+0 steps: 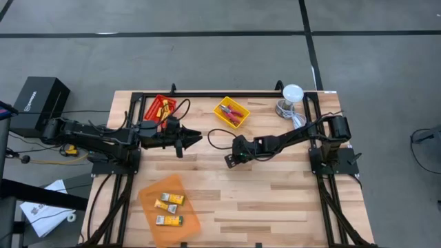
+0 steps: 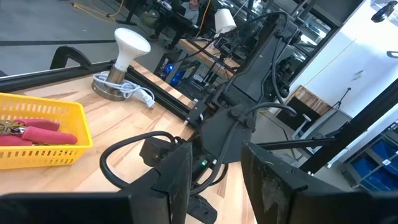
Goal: Pick & Place School Supplies
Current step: Put the light green eraser into the red bin
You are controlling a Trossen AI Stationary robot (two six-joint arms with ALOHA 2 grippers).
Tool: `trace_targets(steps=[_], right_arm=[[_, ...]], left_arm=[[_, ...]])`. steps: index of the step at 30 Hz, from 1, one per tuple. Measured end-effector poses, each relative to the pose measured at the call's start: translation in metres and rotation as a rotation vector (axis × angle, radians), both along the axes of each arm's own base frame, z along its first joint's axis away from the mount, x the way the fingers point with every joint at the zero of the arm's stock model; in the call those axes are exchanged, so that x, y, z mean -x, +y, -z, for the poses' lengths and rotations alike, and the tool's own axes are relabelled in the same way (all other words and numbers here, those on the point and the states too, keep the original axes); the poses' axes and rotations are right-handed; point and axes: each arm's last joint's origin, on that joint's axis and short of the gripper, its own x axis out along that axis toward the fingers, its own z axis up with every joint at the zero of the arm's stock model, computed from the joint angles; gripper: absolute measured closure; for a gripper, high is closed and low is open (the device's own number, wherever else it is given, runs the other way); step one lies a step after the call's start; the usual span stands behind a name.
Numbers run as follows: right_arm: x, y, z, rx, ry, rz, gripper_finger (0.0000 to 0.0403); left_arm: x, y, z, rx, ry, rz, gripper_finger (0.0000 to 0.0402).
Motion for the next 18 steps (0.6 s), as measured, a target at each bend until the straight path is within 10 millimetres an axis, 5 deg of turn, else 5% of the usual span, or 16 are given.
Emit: trace_targets(steps=[18], right_arm=[[0.012,0.024,0.012,-0.084,-0.045,0.076,0.0403]], left_arm=[[0.002,0.0,0.009,-0.017,0.032,0.001,0.0269]])
